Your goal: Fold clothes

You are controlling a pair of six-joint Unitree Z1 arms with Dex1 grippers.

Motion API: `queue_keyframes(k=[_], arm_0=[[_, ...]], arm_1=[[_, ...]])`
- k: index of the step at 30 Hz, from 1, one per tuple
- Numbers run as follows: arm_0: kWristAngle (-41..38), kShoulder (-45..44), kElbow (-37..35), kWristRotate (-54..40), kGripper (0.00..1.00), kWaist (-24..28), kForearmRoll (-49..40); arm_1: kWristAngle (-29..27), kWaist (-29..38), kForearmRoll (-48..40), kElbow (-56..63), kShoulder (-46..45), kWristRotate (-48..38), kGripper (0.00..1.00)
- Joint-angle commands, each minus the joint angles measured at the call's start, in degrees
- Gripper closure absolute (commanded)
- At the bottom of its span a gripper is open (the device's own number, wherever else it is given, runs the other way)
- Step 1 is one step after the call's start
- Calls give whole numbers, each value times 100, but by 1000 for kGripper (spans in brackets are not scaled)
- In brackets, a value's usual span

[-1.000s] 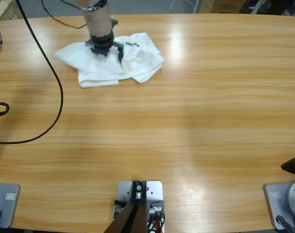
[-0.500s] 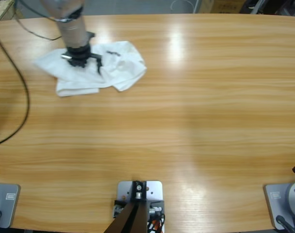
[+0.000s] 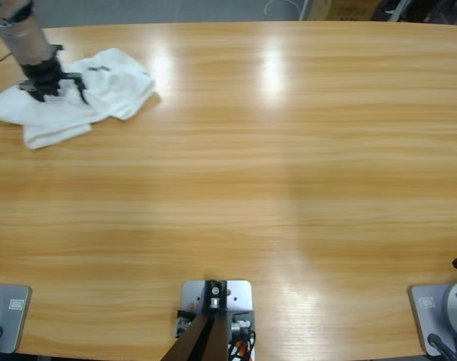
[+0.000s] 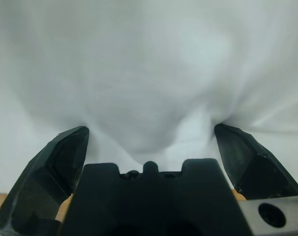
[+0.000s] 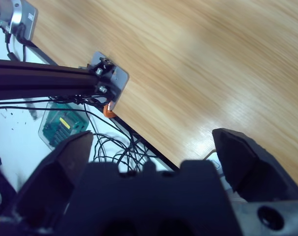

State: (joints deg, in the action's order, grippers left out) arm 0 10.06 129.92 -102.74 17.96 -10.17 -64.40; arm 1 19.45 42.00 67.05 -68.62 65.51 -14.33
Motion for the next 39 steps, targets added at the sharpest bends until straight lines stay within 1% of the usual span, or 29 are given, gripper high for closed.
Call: queue_keyframes(k=[1,3,5,8,11,13,16,17,19,22,25,28,31,35,39], arm_0=[[-66,-46,-282,-187,0,790,0],[-149,-27,-501,-228,0,957,-120],[-200,16,-677,-250,0,999,-213],[-256,38,-790,-266,0,998,-296],[-353,-167,-726,-229,0,875,-380],[-384,-447,-431,-120,0,831,-382],[-451,-826,212,-92,0,1152,-378],[-484,-946,485,-103,0,1193,-311],[-447,-1347,1086,-120,0,1114,49],[-252,-1927,1715,-120,0,1012,348],[221,-2340,2274,61,0,999,386],[562,-2604,2494,217,0,1006,385],[908,-2575,2563,534,0,1247,385],[818,-2414,2452,650,0,1652,399],[403,-2064,2373,685,0,2093,464]], arm_1=[[42,48,-113,282,-233,-59,0],[42,54,-117,330,-295,-61,0],[33,50,-129,376,-335,-58,0],[31,52,-154,395,-354,-52,0],[17,52,-173,400,-354,-51,0],[15,54,-203,421,-397,-51,0],[24,52,-319,562,-527,-138,0],[29,54,-365,632,-599,-181,0],[45,50,-447,789,-741,-277,0],[68,52,-502,908,-880,-316,0],[89,52,-551,933,-871,-316,0],[130,52,-556,938,-862,-309,0],[181,54,-518,938,-903,-307,0],[218,52,-414,929,-1043,-318,0],[226,54,-386,929,-1084,-334,0]])
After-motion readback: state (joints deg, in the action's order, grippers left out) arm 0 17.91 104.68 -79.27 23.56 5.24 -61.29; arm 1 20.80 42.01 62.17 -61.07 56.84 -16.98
